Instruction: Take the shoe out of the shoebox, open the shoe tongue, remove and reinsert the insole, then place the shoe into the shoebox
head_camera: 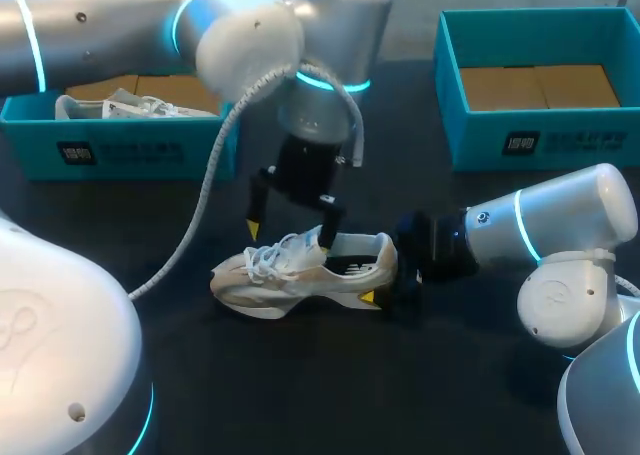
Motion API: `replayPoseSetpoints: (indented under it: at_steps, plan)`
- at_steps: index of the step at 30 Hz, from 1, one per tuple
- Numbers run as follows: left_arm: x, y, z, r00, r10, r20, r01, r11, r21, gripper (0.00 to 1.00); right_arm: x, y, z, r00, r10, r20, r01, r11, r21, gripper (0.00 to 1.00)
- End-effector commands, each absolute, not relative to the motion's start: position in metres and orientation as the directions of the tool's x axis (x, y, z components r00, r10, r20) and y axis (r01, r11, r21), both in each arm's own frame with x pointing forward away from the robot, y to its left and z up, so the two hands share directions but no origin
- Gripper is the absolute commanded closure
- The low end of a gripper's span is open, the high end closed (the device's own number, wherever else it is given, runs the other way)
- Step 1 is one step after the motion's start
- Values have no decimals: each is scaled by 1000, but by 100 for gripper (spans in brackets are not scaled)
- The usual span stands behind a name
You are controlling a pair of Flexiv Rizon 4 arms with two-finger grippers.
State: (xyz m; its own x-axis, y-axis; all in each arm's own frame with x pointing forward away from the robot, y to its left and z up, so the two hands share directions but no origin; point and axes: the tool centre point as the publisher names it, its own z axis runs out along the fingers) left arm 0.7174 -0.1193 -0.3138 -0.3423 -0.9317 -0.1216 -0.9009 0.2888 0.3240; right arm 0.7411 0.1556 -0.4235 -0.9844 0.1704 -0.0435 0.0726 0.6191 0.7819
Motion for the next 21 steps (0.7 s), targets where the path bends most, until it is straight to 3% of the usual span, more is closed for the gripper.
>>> replayPoseSetpoints:
  at_steps: [1, 3, 4, 6, 9, 13, 16, 21]
  plan:
    - [718, -116, -313, -332, -937, -106, -898, 279, 341, 5, 740, 158, -424, -984, 174, -45, 75, 625, 777, 100]
    - [715, -116, -315, -327, -940, -99, -897, 275, 347, 20, 740, 158, -424, -984, 174, -45, 75, 625, 777, 100]
    - [714, -116, -315, -327, -940, -97, -896, 275, 350, 22, 740, 158, -424, -984, 174, -45, 75, 625, 777, 100]
    - [713, -116, -316, -325, -942, -89, -894, 275, 355, 49, 740, 158, -424, -984, 174, -45, 75, 625, 777, 100]
    - [710, -116, -316, -313, -948, -63, -894, 272, 356, 65, 740, 158, -424, -984, 174, -45, 75, 625, 777, 100]
    - [706, -113, -313, -294, -956, -24, -899, 267, 348, 76, 740, 158, -424, -984, 174, -45, 75, 625, 777, 100]
    - [704, -109, -309, -277, -961, 8, -906, 263, 333, 98, 740, 158, -424, -984, 174, -45, 75, 625, 777, 100]
    - [700, -99, -301, -263, -964, 35, -914, 261, 310, 100, 740, 158, -424, -984, 174, -45, 75, 625, 777, 100]
